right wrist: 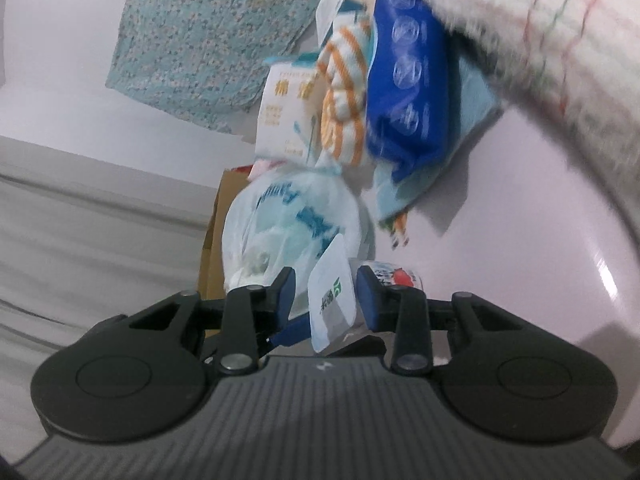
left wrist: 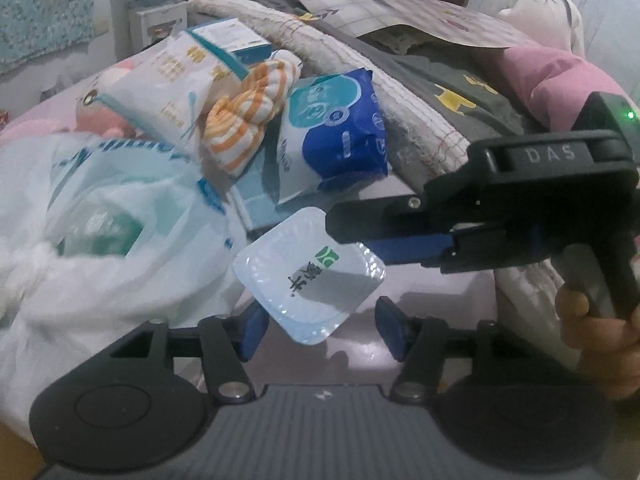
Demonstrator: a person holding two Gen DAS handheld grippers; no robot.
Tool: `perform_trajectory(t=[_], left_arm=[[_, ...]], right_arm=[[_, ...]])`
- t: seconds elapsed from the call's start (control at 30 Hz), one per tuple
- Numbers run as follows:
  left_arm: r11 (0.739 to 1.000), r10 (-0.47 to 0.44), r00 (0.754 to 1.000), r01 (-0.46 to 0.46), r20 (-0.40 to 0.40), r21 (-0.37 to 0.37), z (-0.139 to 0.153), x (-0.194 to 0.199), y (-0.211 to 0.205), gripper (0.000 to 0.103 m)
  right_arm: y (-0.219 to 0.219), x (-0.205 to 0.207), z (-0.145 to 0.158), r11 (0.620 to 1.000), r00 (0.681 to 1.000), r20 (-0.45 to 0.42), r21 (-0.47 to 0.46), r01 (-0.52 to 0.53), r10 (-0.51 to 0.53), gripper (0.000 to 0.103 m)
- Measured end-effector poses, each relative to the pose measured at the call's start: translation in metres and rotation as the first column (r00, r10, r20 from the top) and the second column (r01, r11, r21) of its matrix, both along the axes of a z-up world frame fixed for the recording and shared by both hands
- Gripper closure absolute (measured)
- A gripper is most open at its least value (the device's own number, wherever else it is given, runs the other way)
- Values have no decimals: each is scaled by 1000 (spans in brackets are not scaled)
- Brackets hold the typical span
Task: Organize soft objects
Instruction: 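Grasp the white yogurt cup by its rim with the left gripper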
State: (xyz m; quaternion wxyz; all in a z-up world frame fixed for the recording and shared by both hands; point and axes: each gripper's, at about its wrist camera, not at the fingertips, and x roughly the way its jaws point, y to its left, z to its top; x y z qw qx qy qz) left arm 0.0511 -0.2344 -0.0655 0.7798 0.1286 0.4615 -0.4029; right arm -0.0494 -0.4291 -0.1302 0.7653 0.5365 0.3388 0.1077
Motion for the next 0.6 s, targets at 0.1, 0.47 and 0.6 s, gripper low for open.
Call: perform_trajectory(t=[0.1, 0.47, 0.6], left_arm=[[1000, 10, 1000, -10, -6, 9, -1, 1, 6, 34], [999, 39, 999, -39, 18, 31, -1, 5, 0, 23], [997, 68, 997, -67, -25, 45, -9, 13, -6, 33]], right_arm=[[9, 0, -5, 999, 1000, -9, 46, -27, 27, 69], [0, -5, 14, 1000, 1000, 5, -27, -5, 6, 68], [-6, -7, 28, 996, 1000, 21, -94, 8, -6, 67]])
